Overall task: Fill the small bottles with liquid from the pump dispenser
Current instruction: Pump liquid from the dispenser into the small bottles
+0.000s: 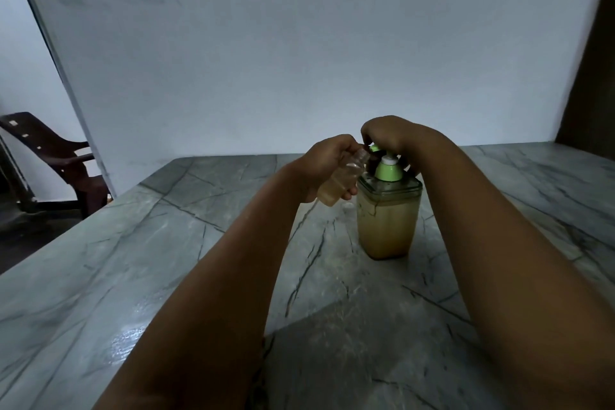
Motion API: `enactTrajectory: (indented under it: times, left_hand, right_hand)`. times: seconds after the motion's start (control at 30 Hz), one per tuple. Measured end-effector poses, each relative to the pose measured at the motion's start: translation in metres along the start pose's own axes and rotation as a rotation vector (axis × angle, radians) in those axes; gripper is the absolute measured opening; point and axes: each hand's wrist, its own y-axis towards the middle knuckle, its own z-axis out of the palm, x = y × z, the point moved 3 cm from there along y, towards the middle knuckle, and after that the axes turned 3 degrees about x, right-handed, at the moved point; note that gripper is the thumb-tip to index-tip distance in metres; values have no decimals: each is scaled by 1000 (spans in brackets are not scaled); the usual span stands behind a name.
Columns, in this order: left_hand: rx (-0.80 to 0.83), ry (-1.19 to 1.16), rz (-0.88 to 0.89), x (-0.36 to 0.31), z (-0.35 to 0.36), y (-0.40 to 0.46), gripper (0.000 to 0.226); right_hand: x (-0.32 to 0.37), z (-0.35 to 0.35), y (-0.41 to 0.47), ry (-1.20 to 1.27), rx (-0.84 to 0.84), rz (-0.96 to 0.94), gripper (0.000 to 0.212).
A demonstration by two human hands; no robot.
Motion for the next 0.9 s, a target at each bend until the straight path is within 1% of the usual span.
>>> enactTrajectory:
  times: [0.07, 0.23, 0.27, 0.33, 0.4, 0.5, 0.6, 0.7, 0.77, 0.9]
  left_hand:
    - [0, 1, 6, 0, -1, 1, 28]
    - [-19, 20, -8, 2, 0, 3, 28]
    - [-24, 27, -9, 2, 0, 3, 27]
    - [-28, 42, -6, 1, 1, 2, 27]
    - [-26, 60, -1, 1, 2, 1, 27]
    - [-18, 83, 0, 0, 4, 0, 30]
    - [-22, 94, 0, -1, 6, -1, 29]
    - [-30, 103, -6, -2, 6, -1, 28]
    - [-33, 103, -6, -2, 6, 0, 28]
    - [-28, 86, -3, -2, 7, 0, 27]
  right_hand:
    - [-2, 1, 3, -37, 0, -25, 28]
    - [1, 1, -2, -141, 0, -29, 33]
    - [2, 2, -3, -136, -3, -17, 32]
    - [1, 2, -2, -108, -7, -4, 22]
    - [0, 0, -3, -37, -6, -2, 17]
    - [-4, -8, -5, 73, -17, 8, 27]
    - [-4, -8, -6, 79, 9, 14, 29]
    - [-2, -4, -7, 30, 25, 14, 33]
    - [-1, -2, -8, 45, -5, 53, 37]
    - [-1, 0, 0, 78, -71, 49, 39]
